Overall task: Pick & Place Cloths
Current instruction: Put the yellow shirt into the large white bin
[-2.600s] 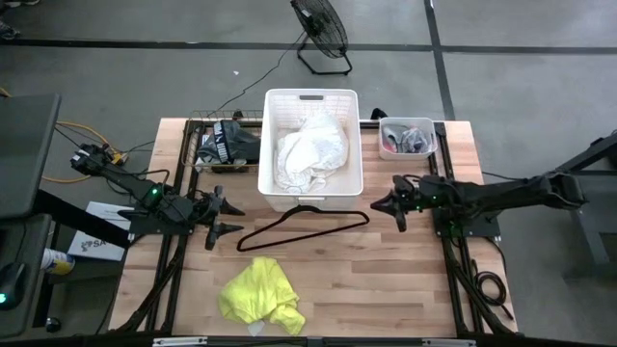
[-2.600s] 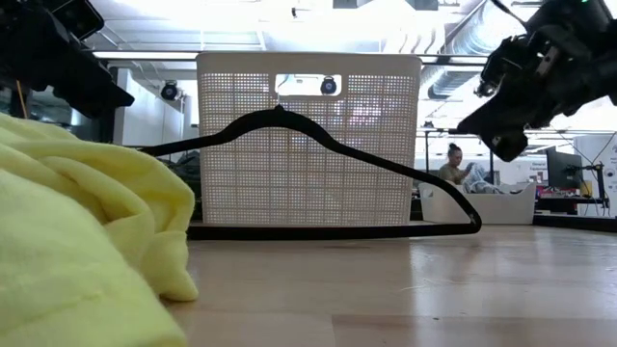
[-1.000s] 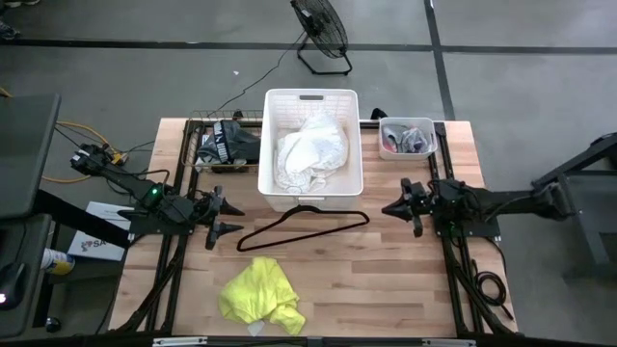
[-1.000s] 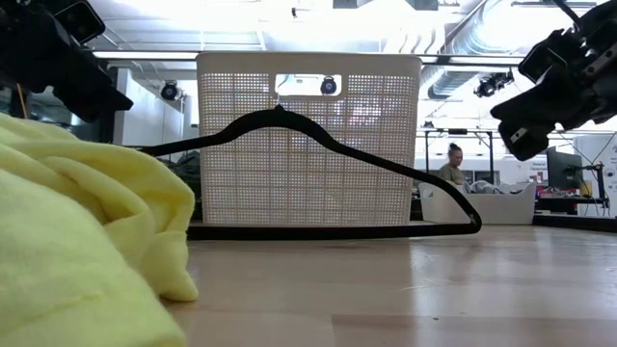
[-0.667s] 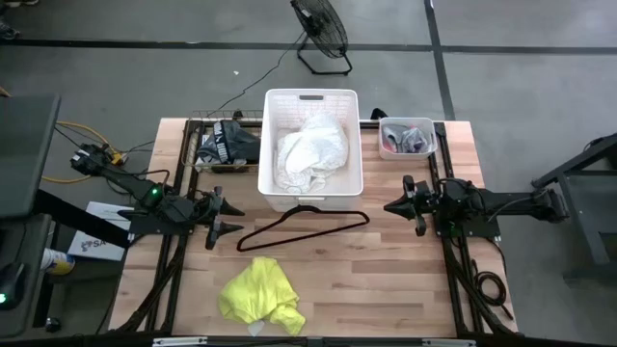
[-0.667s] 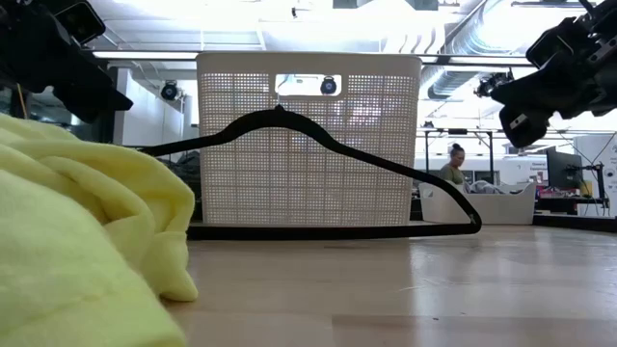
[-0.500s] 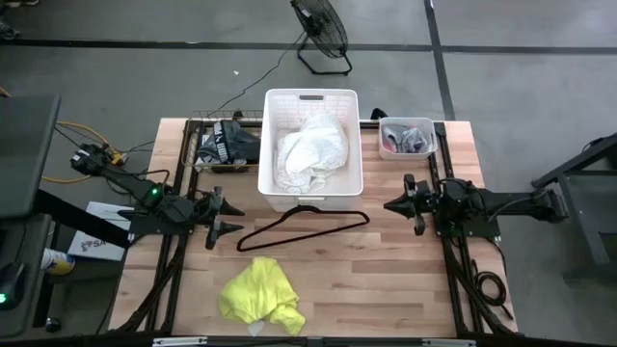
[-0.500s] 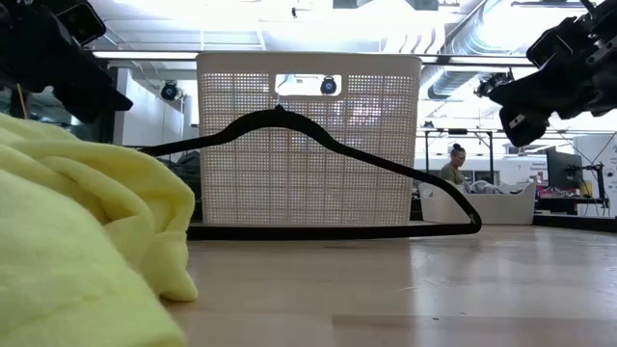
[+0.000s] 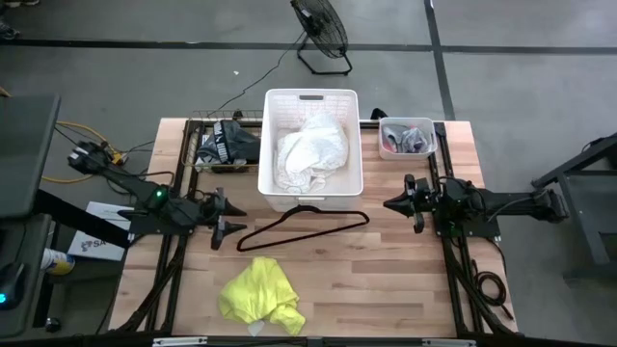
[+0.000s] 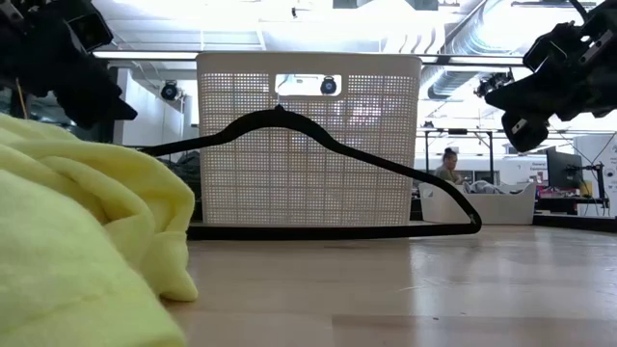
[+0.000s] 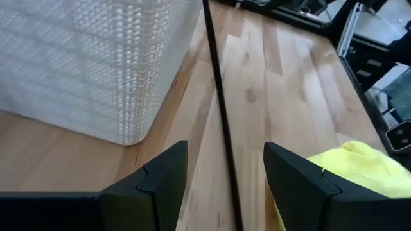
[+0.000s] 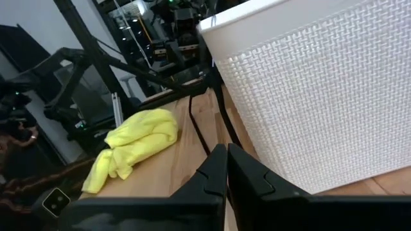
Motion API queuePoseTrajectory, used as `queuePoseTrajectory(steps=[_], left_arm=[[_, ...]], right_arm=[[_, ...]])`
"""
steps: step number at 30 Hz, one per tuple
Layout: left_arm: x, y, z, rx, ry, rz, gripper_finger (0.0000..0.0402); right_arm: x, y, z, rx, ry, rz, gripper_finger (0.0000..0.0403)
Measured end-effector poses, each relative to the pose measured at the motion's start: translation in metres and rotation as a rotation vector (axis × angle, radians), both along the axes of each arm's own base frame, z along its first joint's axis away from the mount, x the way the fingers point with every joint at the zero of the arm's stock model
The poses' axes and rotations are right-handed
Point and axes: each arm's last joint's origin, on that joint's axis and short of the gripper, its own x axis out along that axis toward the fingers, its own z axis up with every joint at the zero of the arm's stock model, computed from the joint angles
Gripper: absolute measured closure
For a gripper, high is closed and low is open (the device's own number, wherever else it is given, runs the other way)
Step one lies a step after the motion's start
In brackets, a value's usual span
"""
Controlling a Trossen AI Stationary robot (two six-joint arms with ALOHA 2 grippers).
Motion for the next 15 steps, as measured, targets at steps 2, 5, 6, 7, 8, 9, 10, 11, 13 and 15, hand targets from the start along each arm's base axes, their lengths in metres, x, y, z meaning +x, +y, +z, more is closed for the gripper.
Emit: queuePoseTrajectory(steps=[2, 5, 6, 7, 8, 9, 10, 11, 13, 15], left_arm=[[0.004, -0.003, 0.005, -0.002, 0.007, -0.018, 0.0201], [0.011, -0.008, 0.011, 0.011, 0.039, -0.077, 0.0201], [0.014, -0.01, 0.013, 0.011, 0.053, -0.104, 0.0201], [0.017, -0.013, 0.014, 0.012, 0.071, -0.13, 0.0201], [0.021, -0.016, 0.016, 0.012, 0.088, -0.159, 0.0201], [0.024, -0.018, 0.017, 0.013, 0.106, -0.186, 0.0201], [0.027, -0.021, 0.016, 0.011, 0.128, -0.21, 0.0201], [0.031, -0.023, 0.016, 0.011, 0.153, -0.228, 0.0201], [0.037, -0.028, 0.015, 0.006, 0.198, -0.254, 0.0201], [0.045, -0.033, 0.014, -0.012, 0.237, -0.271, 0.0201]], right_arm=[[0.0, 0.0, 0.0, 0.001, 0.0, 0.0, 0.0399], [0.0, 0.0, 0.0, 0.0, 0.0, 0.0, 0.0399], [0.0, 0.0, 0.0, 0.0, 0.0, 0.0, 0.0399], [0.0, 0.0, 0.0, 0.0, 0.0, 0.0, 0.0399], [0.0, 0.0, 0.0, 0.0, 0.0, 0.0, 0.0399], [0.0, 0.0, 0.0, 0.0, 0.0, -0.002, 0.0399], [0.0, 0.0, 0.0, -0.001, 0.0, -0.013, 0.0399], [0.0, -0.001, 0.0, -0.002, 0.001, -0.025, 0.0399], [0.0, -0.001, 0.0, -0.003, 0.002, -0.035, 0.0399], [0.0, -0.001, 0.0, -0.003, 0.002, -0.037, 0.0399]])
